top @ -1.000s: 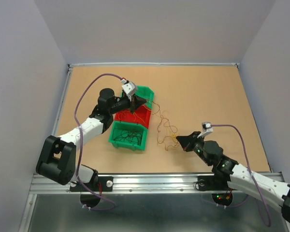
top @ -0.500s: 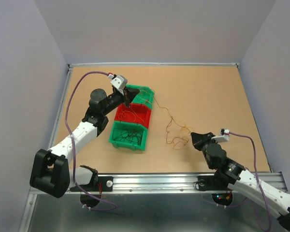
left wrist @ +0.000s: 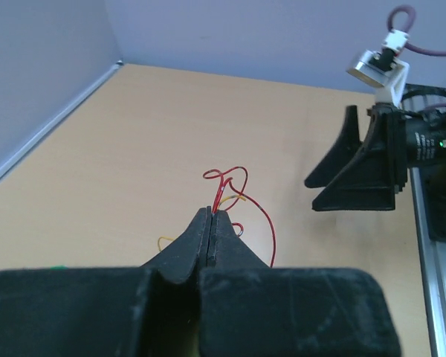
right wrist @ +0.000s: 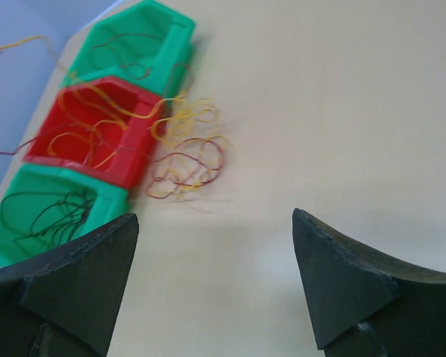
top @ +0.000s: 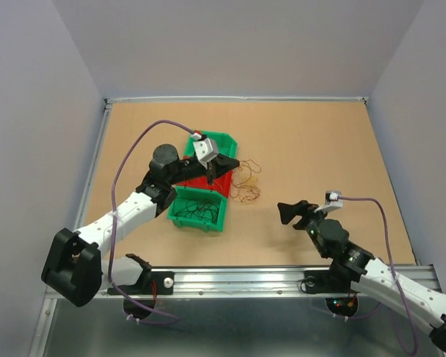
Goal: Untangle the cables
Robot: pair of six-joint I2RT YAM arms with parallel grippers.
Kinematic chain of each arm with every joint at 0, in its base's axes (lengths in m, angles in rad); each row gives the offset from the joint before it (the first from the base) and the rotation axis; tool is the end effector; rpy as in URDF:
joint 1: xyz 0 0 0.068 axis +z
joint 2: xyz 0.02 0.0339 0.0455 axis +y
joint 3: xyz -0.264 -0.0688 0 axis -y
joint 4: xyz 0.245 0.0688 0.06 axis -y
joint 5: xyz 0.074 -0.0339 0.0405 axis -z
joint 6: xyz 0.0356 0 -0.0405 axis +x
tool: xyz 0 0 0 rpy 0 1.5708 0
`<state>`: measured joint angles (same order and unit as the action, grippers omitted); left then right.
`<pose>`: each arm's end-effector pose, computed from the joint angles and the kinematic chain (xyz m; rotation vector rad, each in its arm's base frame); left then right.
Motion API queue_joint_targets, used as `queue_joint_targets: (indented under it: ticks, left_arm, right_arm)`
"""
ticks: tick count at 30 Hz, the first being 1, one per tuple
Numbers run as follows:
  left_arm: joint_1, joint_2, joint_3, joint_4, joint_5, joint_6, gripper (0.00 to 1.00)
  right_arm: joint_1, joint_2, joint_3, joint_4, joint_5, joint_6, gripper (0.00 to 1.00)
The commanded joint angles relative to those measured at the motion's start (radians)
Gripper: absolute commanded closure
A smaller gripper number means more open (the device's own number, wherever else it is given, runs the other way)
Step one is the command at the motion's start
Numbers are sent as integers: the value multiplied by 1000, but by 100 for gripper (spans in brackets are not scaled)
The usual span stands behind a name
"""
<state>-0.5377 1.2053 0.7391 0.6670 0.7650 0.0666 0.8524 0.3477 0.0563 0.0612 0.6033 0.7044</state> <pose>0.2185 -0.1590 0.3234 1.0264 1.0804 -0.9049 0.0970 0.0803 0.1670 0.3002 1.7718 0.5846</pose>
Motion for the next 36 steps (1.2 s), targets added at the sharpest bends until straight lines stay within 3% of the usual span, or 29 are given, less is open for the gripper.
queue_joint_targets:
  ticks: [1,7,16,20,22,26,27,30,31,33,36]
  left_arm:
    - [-42,-16,11,-1,60,79,100]
    - [-65,-13,19,-36,68,111,100]
    - [-79,-18,19,-60,57,130,100]
    - [-81,-18,17,-60,60,130,100]
    - [-82,-20,17,-64,62,134,100]
    - [-81,-32,13,-67,53,141,100]
    - [-81,-33,11,-70,42,142,99]
    - [-82,-42,8,-72,-9,144,73]
    - [-82,-44,9,-70,-21,142,57]
    - [-81,-46,9,-70,-32,144,38]
    - [-81,-49,6,-69,-27,148,25]
  right_arm:
    - [7,86,37,362,-290,-268,14]
    - [8,379,154,558,-476,-373,15]
    - [8,562,295,721,-585,-442,13]
    - [7,626,353,738,-579,-453,19]
    - [8,662,376,741,-538,-448,32]
    - [8,679,402,736,-461,-435,99]
    - [7,669,398,726,-432,-430,100]
    - [8,587,361,698,-381,-418,99]
    - [8,558,355,686,-344,-418,99]
    - [7,481,352,634,-327,-428,100]
    - [8,418,378,582,-335,-448,99]
